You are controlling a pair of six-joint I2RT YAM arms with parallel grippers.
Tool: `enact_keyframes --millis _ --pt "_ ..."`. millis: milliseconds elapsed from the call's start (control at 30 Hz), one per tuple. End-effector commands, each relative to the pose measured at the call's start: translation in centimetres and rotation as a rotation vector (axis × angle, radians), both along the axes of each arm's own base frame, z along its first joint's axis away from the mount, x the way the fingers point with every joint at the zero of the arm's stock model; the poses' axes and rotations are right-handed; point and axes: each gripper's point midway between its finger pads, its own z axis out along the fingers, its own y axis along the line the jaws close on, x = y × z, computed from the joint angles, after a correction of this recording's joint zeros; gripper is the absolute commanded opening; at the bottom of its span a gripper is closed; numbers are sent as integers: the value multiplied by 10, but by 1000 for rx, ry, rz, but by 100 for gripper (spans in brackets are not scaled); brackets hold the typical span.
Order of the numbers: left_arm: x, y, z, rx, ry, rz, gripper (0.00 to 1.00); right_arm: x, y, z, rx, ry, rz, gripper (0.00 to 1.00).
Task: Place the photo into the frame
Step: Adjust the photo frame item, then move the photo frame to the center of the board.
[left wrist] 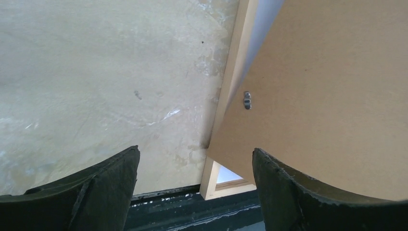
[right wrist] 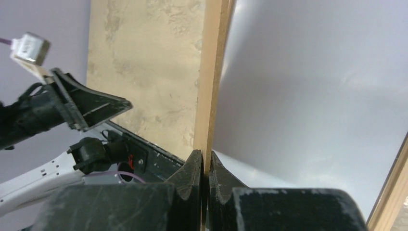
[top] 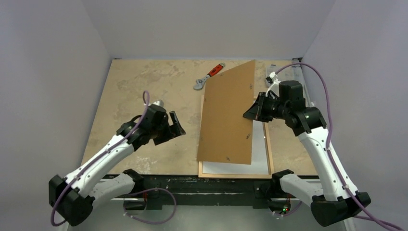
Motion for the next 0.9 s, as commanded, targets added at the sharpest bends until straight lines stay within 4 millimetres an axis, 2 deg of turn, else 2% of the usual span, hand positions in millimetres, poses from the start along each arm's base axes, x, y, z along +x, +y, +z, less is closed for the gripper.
enact_keyframes --millis 0,200,433,500,633,767,867 --pt "25 -46 -17 -36 -9 -83 83 11 -27 48 -67 -221 -93 0" --pt "37 -96 -48 -23 52 -174 80 3 -31 78 -32 -280 -120 0" --pt "43 -151 -59 -29 55 -263 78 -4 -38 100 -43 -317 -140 0" --pt "43 -161 -69 -12 79 -277 76 -6 -40 103 -52 -327 -144 0" --pt "41 -161 -91 84 133 -255 69 -6 -40 104 -54 -330 -143 0" --pt "39 -150 -112 178 182 -223 55 -6 -38 102 -46 -326 -133 0" --pt "37 -144 -120 207 201 -206 44 -6 -37 102 -43 -330 -127 0"
